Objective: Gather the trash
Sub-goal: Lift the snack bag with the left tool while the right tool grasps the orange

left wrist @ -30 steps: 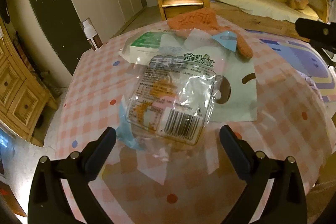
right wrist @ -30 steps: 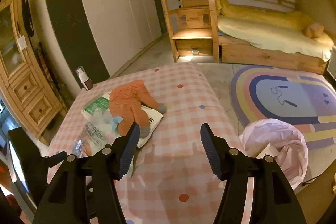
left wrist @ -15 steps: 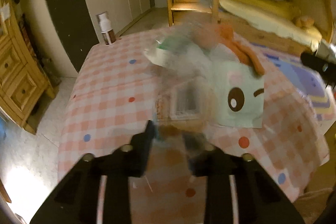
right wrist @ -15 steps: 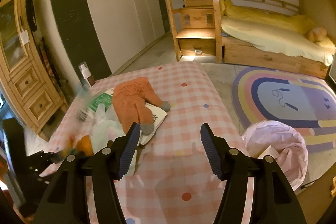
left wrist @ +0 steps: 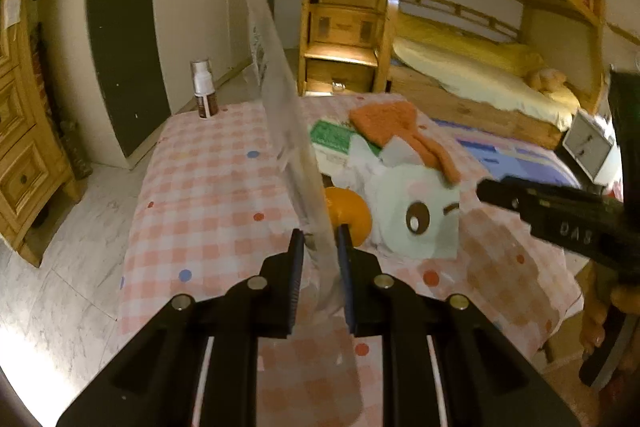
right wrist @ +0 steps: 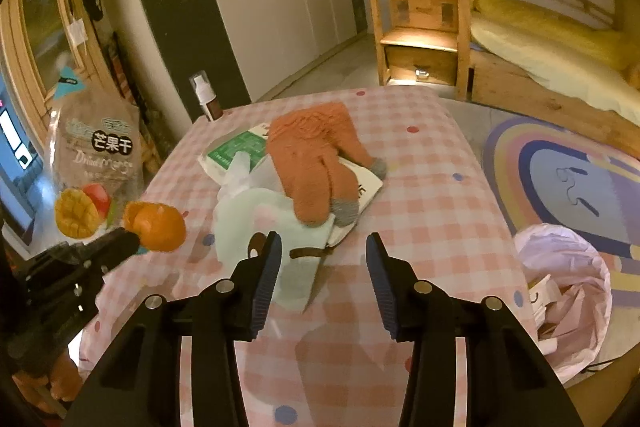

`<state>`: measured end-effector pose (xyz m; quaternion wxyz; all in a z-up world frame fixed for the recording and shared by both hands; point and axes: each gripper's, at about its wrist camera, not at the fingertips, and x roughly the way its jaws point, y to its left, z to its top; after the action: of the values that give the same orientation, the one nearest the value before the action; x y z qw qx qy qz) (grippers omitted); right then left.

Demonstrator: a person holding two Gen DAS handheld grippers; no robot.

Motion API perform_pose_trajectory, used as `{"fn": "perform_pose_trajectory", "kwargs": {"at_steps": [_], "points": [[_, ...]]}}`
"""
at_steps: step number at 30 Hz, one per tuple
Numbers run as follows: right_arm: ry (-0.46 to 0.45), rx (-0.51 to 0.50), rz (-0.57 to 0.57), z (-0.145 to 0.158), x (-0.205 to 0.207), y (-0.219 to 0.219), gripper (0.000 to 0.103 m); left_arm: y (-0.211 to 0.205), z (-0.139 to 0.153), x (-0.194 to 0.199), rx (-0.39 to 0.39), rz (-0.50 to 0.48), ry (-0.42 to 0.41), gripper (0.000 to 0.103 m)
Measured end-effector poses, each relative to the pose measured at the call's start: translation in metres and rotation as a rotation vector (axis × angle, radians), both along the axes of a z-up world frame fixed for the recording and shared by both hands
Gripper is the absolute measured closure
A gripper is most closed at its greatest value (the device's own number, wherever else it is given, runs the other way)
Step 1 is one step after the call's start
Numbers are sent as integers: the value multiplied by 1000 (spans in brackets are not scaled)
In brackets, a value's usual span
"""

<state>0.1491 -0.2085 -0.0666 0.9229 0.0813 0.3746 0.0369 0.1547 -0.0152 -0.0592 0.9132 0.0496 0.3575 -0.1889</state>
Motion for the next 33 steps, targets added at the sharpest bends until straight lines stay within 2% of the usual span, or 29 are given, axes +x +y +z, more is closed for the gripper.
{"fn": "perform_pose_trajectory", "kwargs": {"at_steps": [3, 5, 7, 10, 14, 15, 16, 19, 22, 26, 28, 29, 31, 33], "points": [[1, -14, 5, 0, 1, 5, 57, -3, -8, -1, 48, -17, 20, 82], [2, -15, 5, 0, 1, 5, 57, -5, -8, -4, 69, -15, 2, 69], [3, -12, 2, 1, 0, 3, 57, -3, -4, -6, 53, -18, -14, 51], [5, -8, -7, 2, -1, 1, 57, -1, -2, -3, 19, -26, -3, 51], [3, 0, -15, 3, -4, -4, 57, -7, -5, 0, 60, -17, 3, 51], [4, 1, -16, 3, -4, -5, 57, -9, -7, 0, 70, -14, 8, 46], [4, 1, -17, 3, -4, -6, 57, -10, -8, 1, 75, -8, 16, 34], [8, 3, -18, 3, -3, -7, 57, -13, -9, 2, 101, 28, 4, 22], [10, 10, -20, 3, -2, -8, 57, -23, -14, 11, 119, 31, 27, 22], [12, -4, -9, 2, -2, -6, 57, -34, -29, 28, 196, 80, 80, 25], [9, -9, -7, 2, -4, -7, 57, -28, -33, 37, 157, 98, 128, 37], [7, -8, -8, 2, -4, -8, 57, -24, -31, 38, 126, 102, 141, 39], [6, -2, -12, 2, -4, -10, 57, -13, -26, 38, 82, 110, 142, 51], [6, 6, -17, 2, -5, -12, 57, -3, -23, 37, 45, 113, 148, 57]]}}
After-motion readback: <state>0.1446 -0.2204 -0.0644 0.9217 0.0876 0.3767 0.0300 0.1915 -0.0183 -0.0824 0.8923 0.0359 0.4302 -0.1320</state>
